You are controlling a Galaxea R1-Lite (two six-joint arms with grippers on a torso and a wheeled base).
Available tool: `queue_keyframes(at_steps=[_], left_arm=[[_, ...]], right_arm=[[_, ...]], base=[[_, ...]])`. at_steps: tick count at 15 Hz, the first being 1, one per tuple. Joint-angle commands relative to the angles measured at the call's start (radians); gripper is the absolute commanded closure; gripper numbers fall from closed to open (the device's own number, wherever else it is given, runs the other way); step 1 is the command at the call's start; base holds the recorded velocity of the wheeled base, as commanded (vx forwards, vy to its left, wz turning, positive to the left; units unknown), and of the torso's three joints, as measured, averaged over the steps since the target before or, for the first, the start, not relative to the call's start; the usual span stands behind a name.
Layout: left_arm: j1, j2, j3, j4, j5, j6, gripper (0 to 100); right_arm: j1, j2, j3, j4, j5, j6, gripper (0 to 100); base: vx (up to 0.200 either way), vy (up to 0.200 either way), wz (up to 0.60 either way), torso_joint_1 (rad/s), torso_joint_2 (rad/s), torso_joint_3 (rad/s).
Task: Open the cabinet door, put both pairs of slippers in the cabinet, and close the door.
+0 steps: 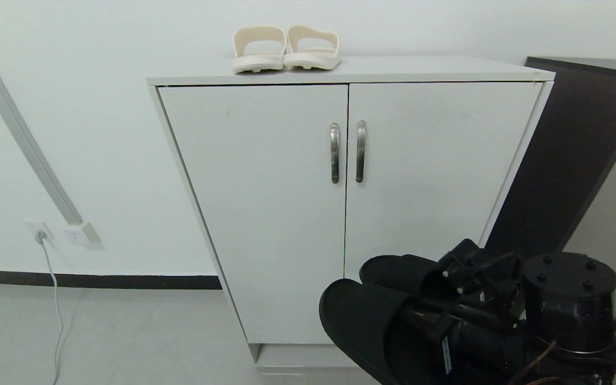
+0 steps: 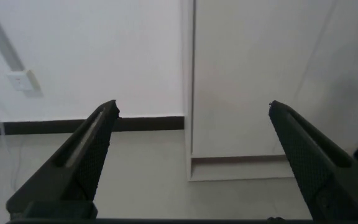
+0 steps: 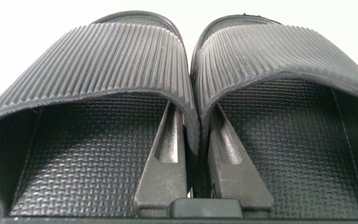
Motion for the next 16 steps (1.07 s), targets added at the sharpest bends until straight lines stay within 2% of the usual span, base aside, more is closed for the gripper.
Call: queue_keyframes(at_steps=[1,2,3,5,6,13,15,16], left_arm=[[-0.004,0.012,-0.081,-0.001,0.013,-0.023,0],[-0.02,0.057,-0.155,0.045,-0.012,-0.089,0],[-0.047,0.109,-0.184,0.088,-0.059,-0.106,0],[-0.101,0.198,-0.184,0.082,-0.171,-0.111,0],[-0.11,0.235,-0.189,0.067,-0.193,-0.114,0],[-0.116,0.773,-0.201,-0.403,-0.383,-0.112,0],[-0.162,0.894,-0.206,-0.518,-0.389,-0.115,0],[-0.202,0.972,-0.218,-0.599,-0.388,-0.128,0]], right_arm=[[0.002,0.003,0.0,0.001,0.0,0.0,100],[0.0,0.003,-0.001,0.0,0.0,0.0,100],[0.003,0.005,-0.001,0.001,0.0,0.0,100],[0.008,0.003,0.002,0.0,-0.002,-0.013,100],[0.01,0.003,0.005,0.0,-0.002,-0.013,100],[0.016,0.003,0.003,0.0,-0.002,-0.024,100],[0.016,0.003,0.003,0.0,-0.002,-0.027,100],[0.016,0.001,0.003,0.0,-0.003,-0.027,100]], base=[[0.0,0.0,0.0,0.0,0.0,0.0],[0.0,0.0,0.0,0.0,0.0,0.0],[0.0,0.0,0.0,0.0,0.0,0.0],[0.0,0.0,0.0,0.0,0.0,0.0],[0.0,0.0,0.0,0.0,0.0,0.0],[0.0,0.0,0.0,0.0,0.0,0.0],[0.0,0.0,0.0,0.0,0.0,0.0],[0.0,0.0,0.0,0.0,0.0,0.0]])
